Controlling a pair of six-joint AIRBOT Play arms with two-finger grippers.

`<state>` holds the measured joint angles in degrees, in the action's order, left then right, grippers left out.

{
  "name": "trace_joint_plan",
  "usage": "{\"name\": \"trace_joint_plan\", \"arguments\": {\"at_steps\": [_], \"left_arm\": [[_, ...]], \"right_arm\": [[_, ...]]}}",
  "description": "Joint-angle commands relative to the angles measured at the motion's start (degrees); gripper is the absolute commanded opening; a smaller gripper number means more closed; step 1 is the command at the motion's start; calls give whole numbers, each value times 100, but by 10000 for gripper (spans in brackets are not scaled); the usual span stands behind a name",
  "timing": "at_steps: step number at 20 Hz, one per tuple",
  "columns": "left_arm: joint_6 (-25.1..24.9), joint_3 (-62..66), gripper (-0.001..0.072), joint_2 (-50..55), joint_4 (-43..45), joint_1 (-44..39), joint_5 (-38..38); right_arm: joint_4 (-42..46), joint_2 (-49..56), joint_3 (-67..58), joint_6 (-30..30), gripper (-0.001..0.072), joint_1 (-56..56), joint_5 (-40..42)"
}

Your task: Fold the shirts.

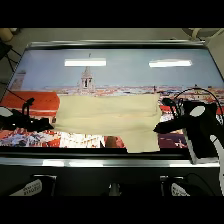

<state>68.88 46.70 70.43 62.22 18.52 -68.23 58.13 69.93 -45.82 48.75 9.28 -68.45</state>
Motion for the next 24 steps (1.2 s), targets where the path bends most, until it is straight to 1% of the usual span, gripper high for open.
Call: {"name": "trace_joint_plan", "arguments": {"at_steps": [1,3,5,8,10,13,16,19,20,21,22,23,24], "left_arm": [[20,575,19,-116,-260,-4,28],[74,955,19,81,-535,-24,295],[149,1475,19,505,-597,-92,446],[369,2343,20,1482,-636,-236,437],[564,2857,20,2076,-636,-330,435],[719,3451,21,2723,-649,-435,424],[732,3661,22,3163,-675,-446,452],[1058,3663,23,3458,-680,-472,501],[1132,3663,41,3528,-730,-503,481],[1128,3672,243,3545,-866,-503,466],[1130,3731,603,3523,-988,-479,437],[1128,3873,688,3486,-994,-433,317],[1130,4085,688,3436,-994,-345,177]], "right_arm": [[-26,31,-938,103,17,-2,175],[-52,240,-1357,164,16,-2,553],[-149,643,-1777,247,16,-4,861],[-734,1381,-2221,245,16,-4,1690],[-1152,1834,-2457,240,16,-35,2087],[-1292,2433,-2769,243,17,-264,2653],[-1250,2822,-2885,254,19,-337,2704],[-741,2900,-2885,264,21,-337,2476],[-708,2896,-2887,262,30,-337,2433],[-719,2868,-2894,262,169,-334,2374],[-673,2804,-2953,186,435,-330,2159],[-518,2708,-3032,50,628,-289,1899],[-264,2592,-3110,24,669,-203,1613]]}}
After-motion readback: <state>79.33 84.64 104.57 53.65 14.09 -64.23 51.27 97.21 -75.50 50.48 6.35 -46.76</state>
